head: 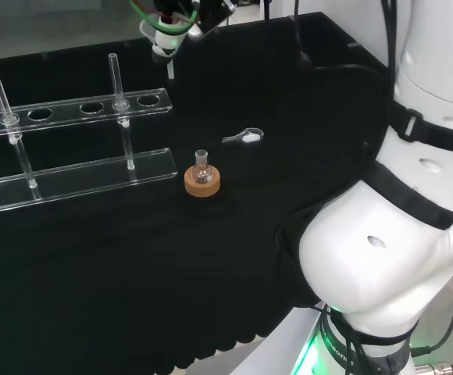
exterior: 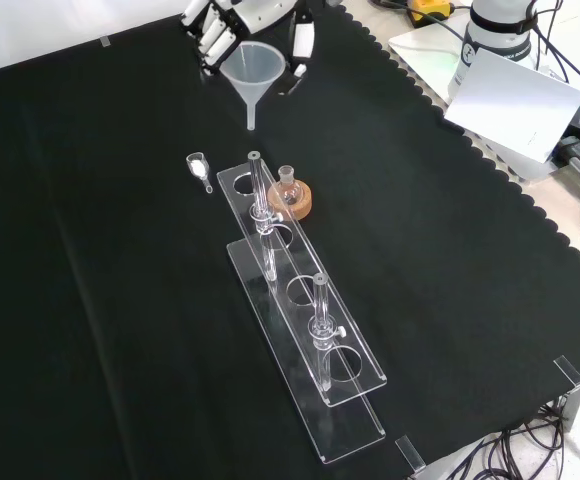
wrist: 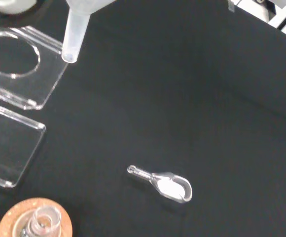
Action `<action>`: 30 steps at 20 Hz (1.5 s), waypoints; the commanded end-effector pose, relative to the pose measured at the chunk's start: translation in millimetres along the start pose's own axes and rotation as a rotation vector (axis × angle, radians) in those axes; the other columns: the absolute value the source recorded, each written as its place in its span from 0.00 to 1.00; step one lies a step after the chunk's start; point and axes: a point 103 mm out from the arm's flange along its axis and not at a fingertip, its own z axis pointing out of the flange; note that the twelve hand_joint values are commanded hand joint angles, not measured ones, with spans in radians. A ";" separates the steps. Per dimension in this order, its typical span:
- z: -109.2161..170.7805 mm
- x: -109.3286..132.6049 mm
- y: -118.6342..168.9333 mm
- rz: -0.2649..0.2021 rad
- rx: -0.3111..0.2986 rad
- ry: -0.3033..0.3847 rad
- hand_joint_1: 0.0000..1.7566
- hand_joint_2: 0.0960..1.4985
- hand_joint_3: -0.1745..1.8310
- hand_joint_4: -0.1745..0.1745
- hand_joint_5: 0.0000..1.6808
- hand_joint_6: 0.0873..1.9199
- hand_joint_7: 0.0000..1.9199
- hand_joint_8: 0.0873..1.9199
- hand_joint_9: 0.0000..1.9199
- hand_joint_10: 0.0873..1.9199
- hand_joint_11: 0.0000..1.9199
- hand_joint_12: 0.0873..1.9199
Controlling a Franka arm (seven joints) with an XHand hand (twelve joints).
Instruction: Place the funnel on the round-bottom flask.
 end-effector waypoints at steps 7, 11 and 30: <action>38.1 -3.1 -60.3 0.099 0.028 0.051 0.45 0.43 0.38 0.44 0.42 0.42 0.39 0.43 0.53 0.29 0.24 0.67; 53.3 7.5 -72.9 0.103 0.039 0.047 0.45 0.43 0.38 0.44 0.43 0.42 0.39 0.43 0.53 0.29 0.24 0.67; 117.5 30.2 -32.5 0.080 0.094 0.032 0.46 0.42 0.39 0.43 0.44 0.41 0.40 0.42 0.54 0.29 0.24 0.67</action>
